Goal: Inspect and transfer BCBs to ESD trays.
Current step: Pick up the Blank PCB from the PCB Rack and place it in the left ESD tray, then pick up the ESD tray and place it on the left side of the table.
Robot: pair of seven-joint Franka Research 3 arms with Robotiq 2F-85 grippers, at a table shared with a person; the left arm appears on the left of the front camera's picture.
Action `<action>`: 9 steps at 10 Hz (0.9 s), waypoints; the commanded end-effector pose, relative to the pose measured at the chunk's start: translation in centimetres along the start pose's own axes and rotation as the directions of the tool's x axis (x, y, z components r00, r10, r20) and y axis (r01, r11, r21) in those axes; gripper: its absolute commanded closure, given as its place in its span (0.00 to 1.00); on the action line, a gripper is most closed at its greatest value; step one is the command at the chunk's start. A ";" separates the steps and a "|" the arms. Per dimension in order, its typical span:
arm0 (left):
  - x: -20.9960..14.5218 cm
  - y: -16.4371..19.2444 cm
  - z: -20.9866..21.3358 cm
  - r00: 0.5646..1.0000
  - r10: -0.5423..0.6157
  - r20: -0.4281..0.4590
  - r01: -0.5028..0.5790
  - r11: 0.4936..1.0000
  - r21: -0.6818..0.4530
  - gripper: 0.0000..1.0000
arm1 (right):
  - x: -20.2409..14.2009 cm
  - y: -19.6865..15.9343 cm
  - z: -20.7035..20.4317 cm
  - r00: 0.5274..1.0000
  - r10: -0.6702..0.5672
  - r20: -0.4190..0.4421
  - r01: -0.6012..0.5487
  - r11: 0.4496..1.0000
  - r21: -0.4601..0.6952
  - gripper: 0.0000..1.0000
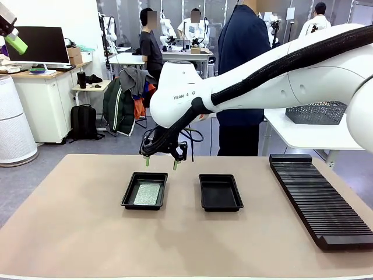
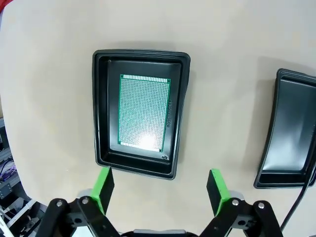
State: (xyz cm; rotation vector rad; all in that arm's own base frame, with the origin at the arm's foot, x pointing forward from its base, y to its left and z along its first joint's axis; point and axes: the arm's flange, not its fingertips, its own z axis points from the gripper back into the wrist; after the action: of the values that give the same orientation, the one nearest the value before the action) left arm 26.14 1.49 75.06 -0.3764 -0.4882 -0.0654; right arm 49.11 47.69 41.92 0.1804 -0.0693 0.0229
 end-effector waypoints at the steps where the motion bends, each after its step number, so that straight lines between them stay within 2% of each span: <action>1: -0.2 0.1 -0.1 1.000 0.003 -0.001 -0.003 1.000 -0.001 0.00 | -0.1 0.0 -0.1 1.000 0.006 0.000 -0.006 1.000 -0.002 0.00; 9: -0.2 0.1 -0.1 1.000 0.003 -0.001 -0.003 1.000 -0.001 0.00 | -0.1 0.0 -0.1 1.000 0.006 0.000 -0.006 1.000 -0.002 0.00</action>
State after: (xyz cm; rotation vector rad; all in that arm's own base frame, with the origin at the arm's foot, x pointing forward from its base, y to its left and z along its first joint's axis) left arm 26.14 1.49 75.06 -0.3764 -0.4882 -0.0654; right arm 49.09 47.72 41.86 0.1801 -0.0683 0.0236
